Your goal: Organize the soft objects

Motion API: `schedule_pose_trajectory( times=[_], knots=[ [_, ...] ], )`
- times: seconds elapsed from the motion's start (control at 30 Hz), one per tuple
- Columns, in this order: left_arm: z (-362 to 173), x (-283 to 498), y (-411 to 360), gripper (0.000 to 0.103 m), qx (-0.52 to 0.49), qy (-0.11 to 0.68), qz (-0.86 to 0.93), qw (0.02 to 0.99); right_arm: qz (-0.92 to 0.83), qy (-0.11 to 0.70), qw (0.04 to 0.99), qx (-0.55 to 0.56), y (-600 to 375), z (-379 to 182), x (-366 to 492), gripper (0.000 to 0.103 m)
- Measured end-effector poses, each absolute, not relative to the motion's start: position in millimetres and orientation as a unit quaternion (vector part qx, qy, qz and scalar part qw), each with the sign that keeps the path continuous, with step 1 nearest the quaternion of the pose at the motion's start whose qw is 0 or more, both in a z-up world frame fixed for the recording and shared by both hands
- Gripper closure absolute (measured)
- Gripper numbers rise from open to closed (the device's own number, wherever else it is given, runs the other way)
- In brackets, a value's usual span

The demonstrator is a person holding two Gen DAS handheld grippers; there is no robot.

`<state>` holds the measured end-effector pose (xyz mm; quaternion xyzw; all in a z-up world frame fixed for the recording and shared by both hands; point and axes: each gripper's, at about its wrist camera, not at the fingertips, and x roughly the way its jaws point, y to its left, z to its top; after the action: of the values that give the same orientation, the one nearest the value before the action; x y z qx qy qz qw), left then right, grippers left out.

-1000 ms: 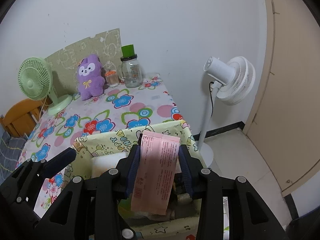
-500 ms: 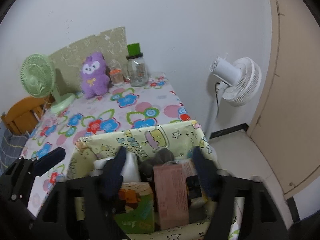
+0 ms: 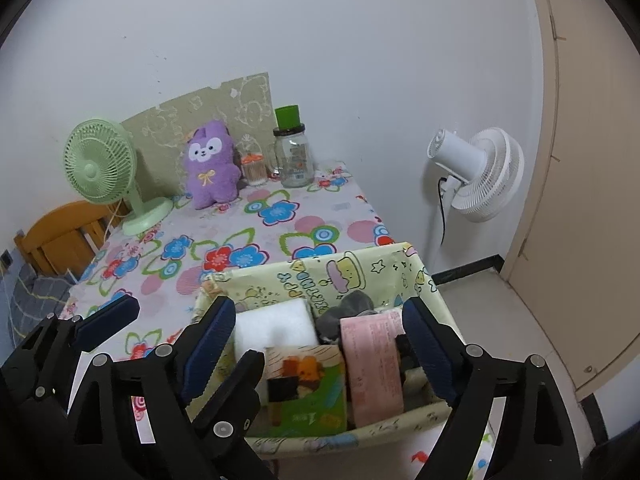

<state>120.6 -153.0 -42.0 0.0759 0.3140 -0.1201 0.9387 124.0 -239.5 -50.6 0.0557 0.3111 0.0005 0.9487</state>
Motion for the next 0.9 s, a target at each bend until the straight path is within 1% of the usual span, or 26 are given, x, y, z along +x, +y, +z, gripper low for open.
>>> schedule_pose_trajectory(
  times=[0.13, 0.23, 0.47, 0.9],
  knots=[
    [-36.9, 109.4, -140.5, 0.003, 0.074, 0.305, -0.116, 0.942, 0.003, 0.304, 0.951, 0.05, -226.6, -44.8, 112.8, 0.014],
    [-33.2, 101.4, -129.0, 0.0, 0.069, 0.3, -0.112, 0.945, 0.005, 0.297, 0.954, 0.046, -216.4, -40.3, 103.7, 0.011],
    [-27.0, 83.3, -100.8, 0.0, 0.062, 0.29, -0.101, 0.95, 0.012, 0.284, 0.958, 0.038, -189.4, -31.9, 85.9, 0.006],
    [-15.2, 53.8, -39.4, 0.0, 0.03, 0.273, -0.058, 0.96, 0.033, 0.263, 0.964, 0.014, -141.3, -16.7, 56.4, 0.004]
  ],
)
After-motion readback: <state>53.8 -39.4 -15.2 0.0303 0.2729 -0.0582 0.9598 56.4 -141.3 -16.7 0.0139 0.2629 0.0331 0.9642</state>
